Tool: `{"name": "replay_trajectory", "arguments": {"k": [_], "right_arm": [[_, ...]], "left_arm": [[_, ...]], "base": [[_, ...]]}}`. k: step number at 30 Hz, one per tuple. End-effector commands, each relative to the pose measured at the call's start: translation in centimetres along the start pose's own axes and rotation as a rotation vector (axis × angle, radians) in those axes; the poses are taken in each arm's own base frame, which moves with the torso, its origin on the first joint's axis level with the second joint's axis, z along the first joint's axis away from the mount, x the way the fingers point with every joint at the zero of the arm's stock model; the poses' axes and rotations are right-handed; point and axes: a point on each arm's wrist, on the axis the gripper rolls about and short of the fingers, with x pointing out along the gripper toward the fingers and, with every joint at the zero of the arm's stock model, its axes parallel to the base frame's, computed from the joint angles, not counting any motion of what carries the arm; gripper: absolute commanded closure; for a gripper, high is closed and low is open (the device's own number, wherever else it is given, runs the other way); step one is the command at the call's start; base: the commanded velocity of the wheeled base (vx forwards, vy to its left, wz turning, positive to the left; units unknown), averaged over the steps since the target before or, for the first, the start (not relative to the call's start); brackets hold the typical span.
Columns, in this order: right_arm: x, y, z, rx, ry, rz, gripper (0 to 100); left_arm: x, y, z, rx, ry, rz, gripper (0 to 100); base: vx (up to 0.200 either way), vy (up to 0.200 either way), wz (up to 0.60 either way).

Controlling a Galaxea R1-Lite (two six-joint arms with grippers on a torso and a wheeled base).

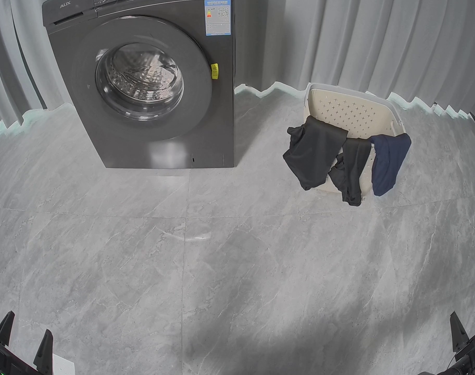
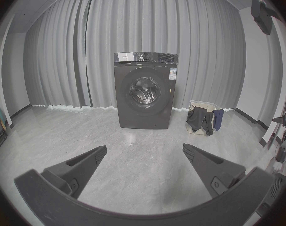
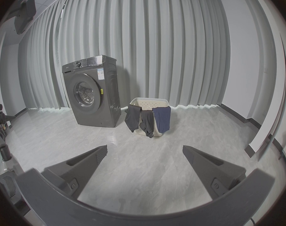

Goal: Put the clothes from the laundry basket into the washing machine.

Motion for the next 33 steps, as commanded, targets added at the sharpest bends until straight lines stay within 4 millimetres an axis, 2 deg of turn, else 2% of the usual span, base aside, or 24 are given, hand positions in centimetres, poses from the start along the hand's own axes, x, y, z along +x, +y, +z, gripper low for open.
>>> {"name": "replay_trajectory", "arguments": {"k": [1, 26, 33], "right_arm": [[0.11, 0.0, -0.45, 0.0, 0.015, -0.001, 0], [0.11, 0.0, -0.45, 0.0, 0.015, -0.002, 0], [0.11, 0.0, -0.45, 0.0, 0.015, -0.002, 0]], "left_arm": [[0.01, 0.02, -0.48, 0.0, 0.001, 0.001, 0], [0.01, 0.02, -0.48, -0.006, 0.001, 0.002, 0], [0.01, 0.02, -0.48, -0.006, 0.001, 0.004, 0]], "base": [[0.2, 0.0, 0.0], [0.2, 0.0, 0.0], [0.0, -0.029, 0.0]]}}
